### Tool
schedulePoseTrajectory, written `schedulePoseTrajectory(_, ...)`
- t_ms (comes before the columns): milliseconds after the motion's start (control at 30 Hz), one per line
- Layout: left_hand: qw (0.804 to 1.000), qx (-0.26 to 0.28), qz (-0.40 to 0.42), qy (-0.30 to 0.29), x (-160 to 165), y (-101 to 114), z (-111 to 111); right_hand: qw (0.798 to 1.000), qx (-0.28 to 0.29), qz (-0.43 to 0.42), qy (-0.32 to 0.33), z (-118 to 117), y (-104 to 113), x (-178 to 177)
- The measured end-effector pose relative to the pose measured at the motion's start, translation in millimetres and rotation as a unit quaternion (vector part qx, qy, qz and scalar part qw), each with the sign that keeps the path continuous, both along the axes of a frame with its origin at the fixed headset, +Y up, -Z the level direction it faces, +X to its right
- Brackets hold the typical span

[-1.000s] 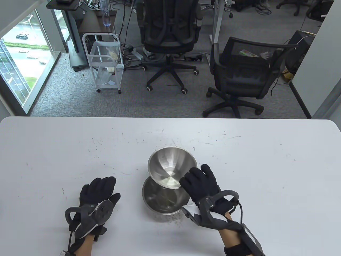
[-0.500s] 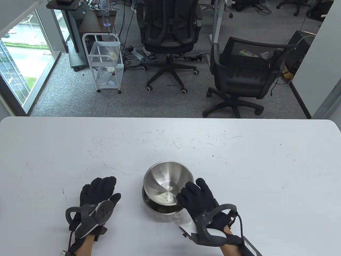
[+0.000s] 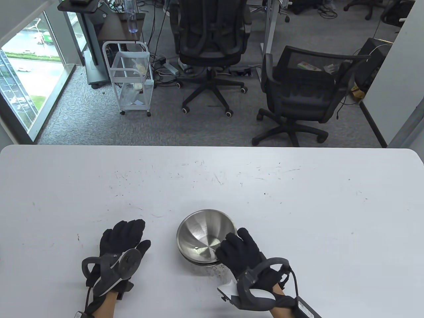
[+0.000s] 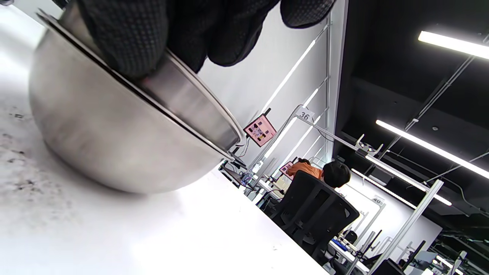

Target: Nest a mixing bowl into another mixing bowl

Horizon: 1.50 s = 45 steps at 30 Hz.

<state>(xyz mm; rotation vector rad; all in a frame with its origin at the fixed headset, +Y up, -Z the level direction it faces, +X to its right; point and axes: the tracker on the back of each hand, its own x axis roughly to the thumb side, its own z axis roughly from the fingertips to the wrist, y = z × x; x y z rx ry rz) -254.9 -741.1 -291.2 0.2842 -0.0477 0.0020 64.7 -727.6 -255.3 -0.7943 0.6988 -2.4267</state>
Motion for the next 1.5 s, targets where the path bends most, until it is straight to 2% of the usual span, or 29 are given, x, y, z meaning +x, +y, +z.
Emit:
schedulePoseTrajectory(167,1.000,-0.002,0.004,0.001,-1,0,0,1.000,0.001,0.026,-0.002,2,0,-1)
schedulePoseTrajectory(400,1.000,-0.003,0.006,0.001,-1,0,0,0.998,-0.030,0.060,-0.009,2,-5,-2)
schedulePoseTrajectory(867,1.000,-0.005,0.006,0.000,-1,-1,0,0.997,-0.037,0.059,-0.014,4,-5,1)
schedulePoseTrajectory(1133,1.000,-0.006,0.003,-0.001,0,-1,-1,0.999,-0.033,0.024,-0.035,2,-7,13)
schedulePoseTrajectory(1500,1.000,-0.005,-0.001,-0.003,2,-1,0,0.992,-0.045,-0.058,-0.098,-7,-9,49)
